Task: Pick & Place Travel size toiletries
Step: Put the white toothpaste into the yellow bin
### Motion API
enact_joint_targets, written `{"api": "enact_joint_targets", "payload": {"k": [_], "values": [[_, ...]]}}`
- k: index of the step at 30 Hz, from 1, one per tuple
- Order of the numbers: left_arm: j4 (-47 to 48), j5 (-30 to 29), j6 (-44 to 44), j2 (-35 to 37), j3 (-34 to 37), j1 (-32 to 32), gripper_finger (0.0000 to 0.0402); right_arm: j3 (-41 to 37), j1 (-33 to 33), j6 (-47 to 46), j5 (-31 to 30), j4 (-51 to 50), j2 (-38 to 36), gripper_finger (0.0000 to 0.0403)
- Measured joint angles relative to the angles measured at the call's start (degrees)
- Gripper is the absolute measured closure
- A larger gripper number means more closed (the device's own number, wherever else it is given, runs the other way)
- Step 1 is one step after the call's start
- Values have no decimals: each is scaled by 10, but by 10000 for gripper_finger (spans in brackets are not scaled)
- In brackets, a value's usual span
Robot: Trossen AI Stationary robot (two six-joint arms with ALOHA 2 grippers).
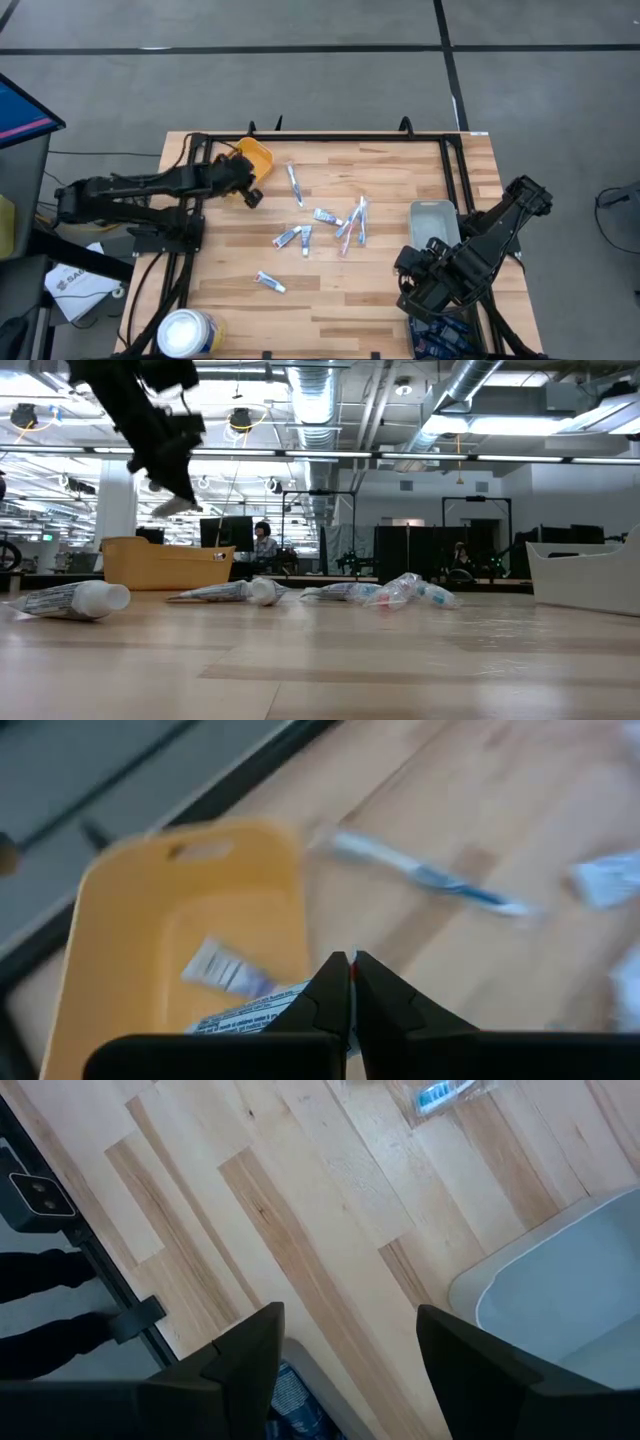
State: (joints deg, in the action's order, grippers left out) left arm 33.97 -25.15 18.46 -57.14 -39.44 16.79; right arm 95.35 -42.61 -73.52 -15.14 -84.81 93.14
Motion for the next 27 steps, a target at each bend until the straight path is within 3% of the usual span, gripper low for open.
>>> {"api": "enact_joint_targets", "payload": {"k": [7, 14, 23, 27], "values": [[23, 78, 18, -61, 1, 113, 401, 0, 0, 0, 0, 0, 0, 182], [24, 117, 15, -100, 1, 161, 388, 0, 0, 0, 0, 2, 0, 182], [22, 112, -1, -95, 1, 162, 284, 0, 0, 0, 0, 4, 0, 182], [10, 178, 1, -68, 1, 151, 231, 0, 0, 0, 0, 4, 0, 182]]}}
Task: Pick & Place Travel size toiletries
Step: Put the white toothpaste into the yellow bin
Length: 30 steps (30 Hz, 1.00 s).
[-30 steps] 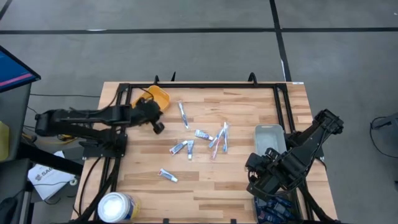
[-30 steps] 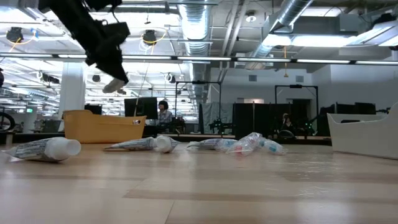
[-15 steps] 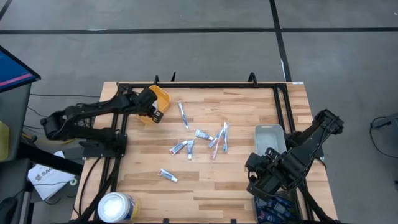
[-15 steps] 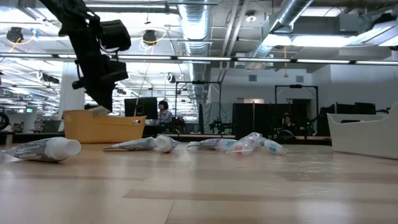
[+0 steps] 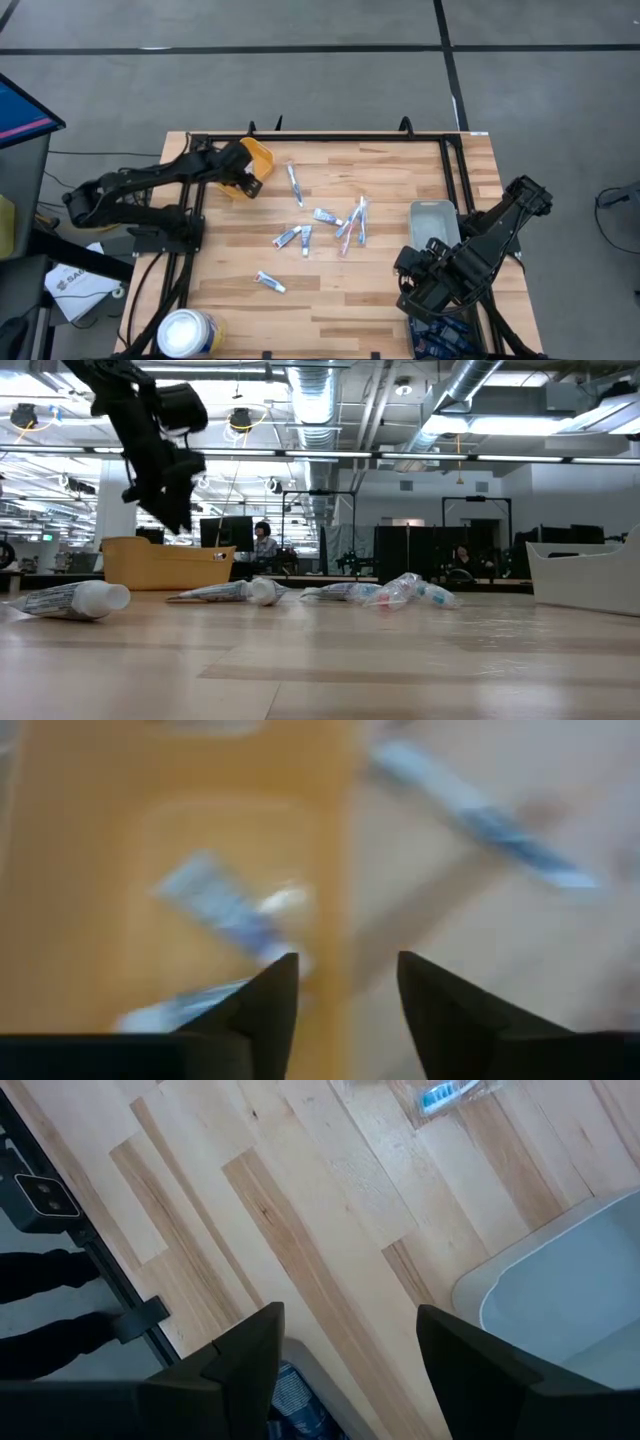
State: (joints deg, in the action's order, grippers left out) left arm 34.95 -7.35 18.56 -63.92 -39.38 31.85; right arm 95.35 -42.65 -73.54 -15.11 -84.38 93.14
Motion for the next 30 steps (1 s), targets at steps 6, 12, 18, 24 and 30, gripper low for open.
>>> {"api": "enact_joint_targets", "payload": {"k": [6, 12, 18, 24, 30], "values": [[-56, 103, -18, 69, 0, -97, 215, 0, 0, 0, 0, 0, 0, 182], [-83, 60, 1, 70, -1, -251, 219, 0, 0, 0, 0, 0, 0, 182], [-143, 2, 23, -20, -1, -314, 193, 0, 0, 0, 0, 0, 0, 182], [-204, 5, 24, -125, 0, -305, 177, 0, 0, 0, 0, 7, 0, 182], [-248, 16, 22, -195, 0, -290, 182, 0, 0, 0, 0, 10, 0, 182]]}}
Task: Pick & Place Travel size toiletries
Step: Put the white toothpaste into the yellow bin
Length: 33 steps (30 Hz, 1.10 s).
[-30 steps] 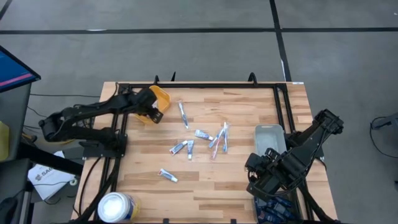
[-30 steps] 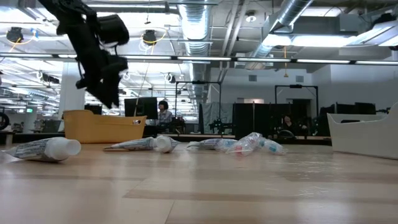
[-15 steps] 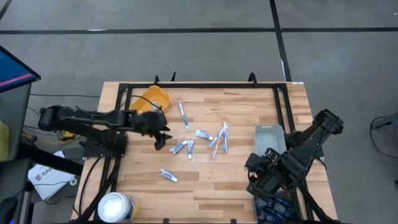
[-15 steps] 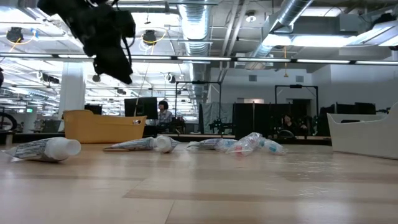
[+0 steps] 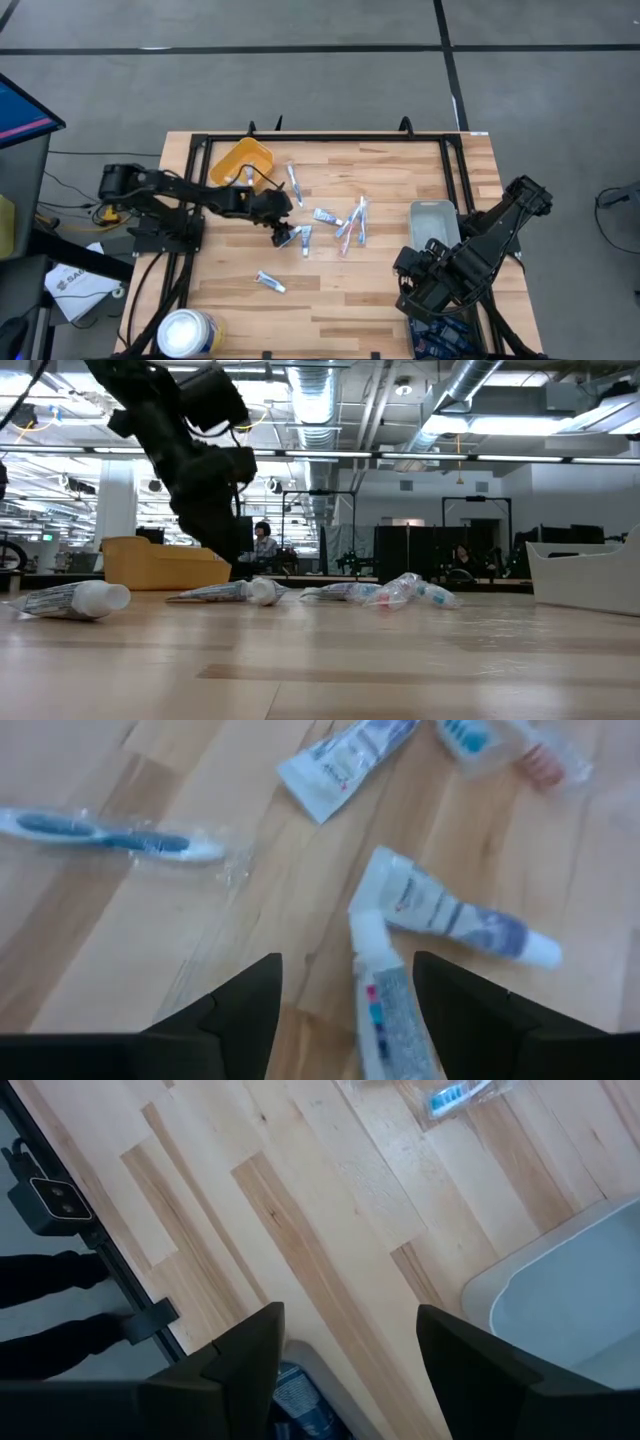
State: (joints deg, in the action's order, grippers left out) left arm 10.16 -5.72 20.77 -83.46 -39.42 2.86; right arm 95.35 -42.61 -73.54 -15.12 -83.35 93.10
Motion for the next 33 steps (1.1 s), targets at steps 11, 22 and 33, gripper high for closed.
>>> {"api": "enact_joint_targets", "payload": {"k": [11, 22, 33], "values": [[-56, 12, -41, -43, -4, 18, 185, 0, 0, 0, 0, 7, 0, 182], [-57, 25, -71, -107, -31, 31, 187, 0, 0, -5, 0, 14, 0, 182], [-56, 52, -70, -114, -31, 26, 190, 0, 0, -4, 0, 16, 0, 182]]}}
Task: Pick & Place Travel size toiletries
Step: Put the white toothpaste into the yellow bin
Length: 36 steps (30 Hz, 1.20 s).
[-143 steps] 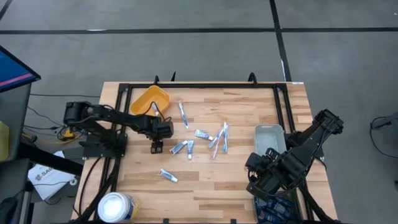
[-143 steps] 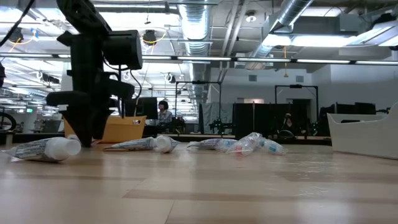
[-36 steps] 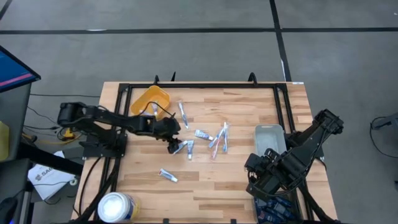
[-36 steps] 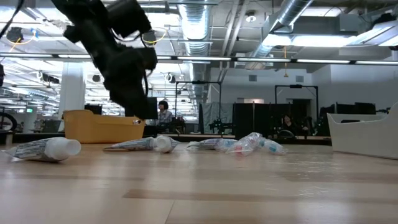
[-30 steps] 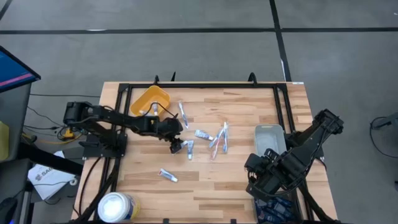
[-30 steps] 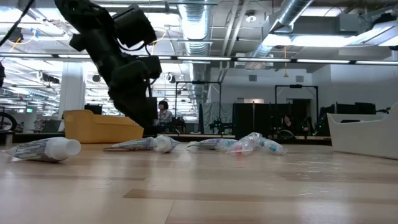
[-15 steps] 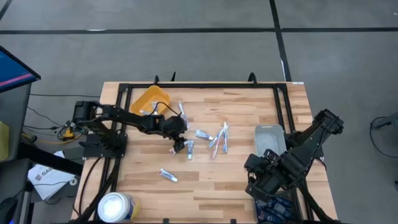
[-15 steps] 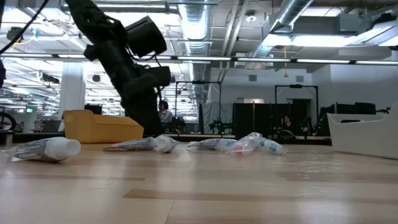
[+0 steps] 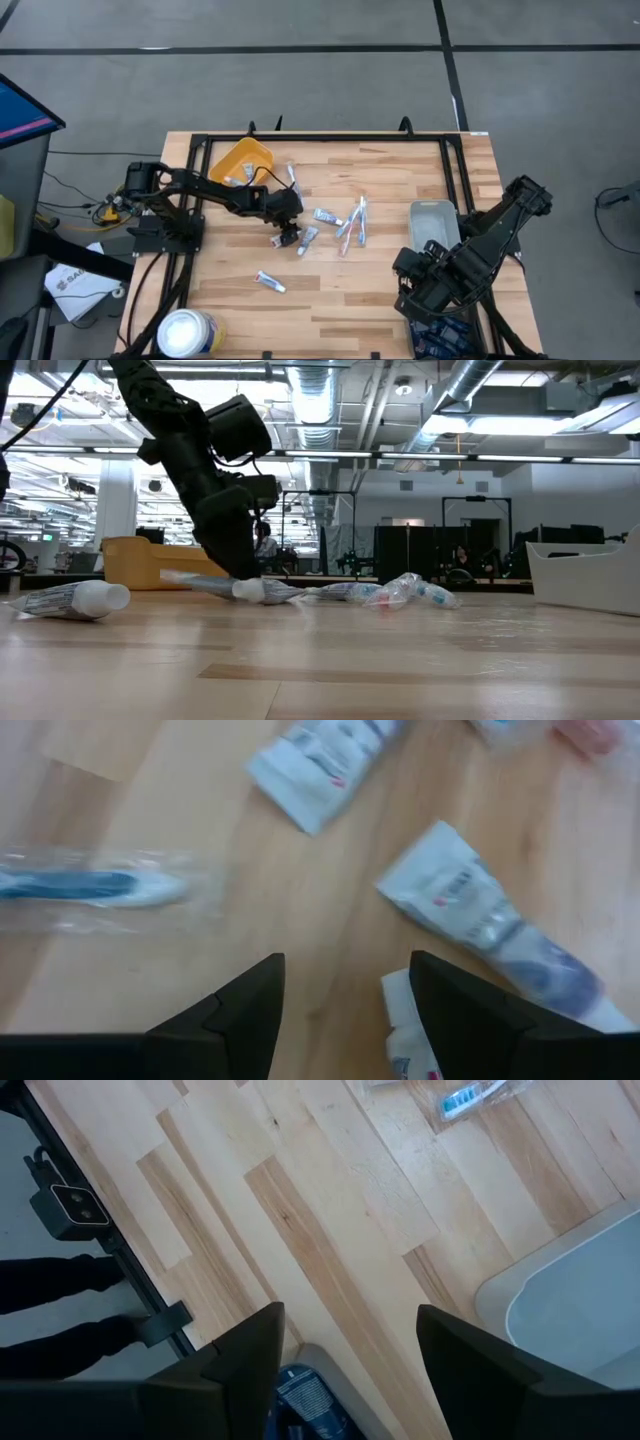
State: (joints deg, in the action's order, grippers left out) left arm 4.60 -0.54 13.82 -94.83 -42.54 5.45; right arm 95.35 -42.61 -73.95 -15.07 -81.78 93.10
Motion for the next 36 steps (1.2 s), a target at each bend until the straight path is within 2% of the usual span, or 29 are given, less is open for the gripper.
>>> {"api": "enact_joint_targets", "payload": {"k": [11, 19, 24, 28, 32, 36], "values": [[10, -1, -16, -2, 2, -14, 172, 0, 0, 0, 0, 0, 0, 182], [58, -82, 30, 14, 1, -13, 175, 0, -1, -10, 0, 0, 0, 182], [86, -127, 37, 65, 1, -13, 176, 0, -1, -10, 0, 1, 0, 182], [144, -160, 108, 97, 1, -8, 178, 0, -1, -11, 0, 2, 0, 182], [185, -146, 171, 104, 5, -5, 180, 0, -1, -11, 0, 1, 0, 182], [178, -125, 211, 93, 13, -17, 179, 0, -1, -11, 0, 1, 0, 182]]}}
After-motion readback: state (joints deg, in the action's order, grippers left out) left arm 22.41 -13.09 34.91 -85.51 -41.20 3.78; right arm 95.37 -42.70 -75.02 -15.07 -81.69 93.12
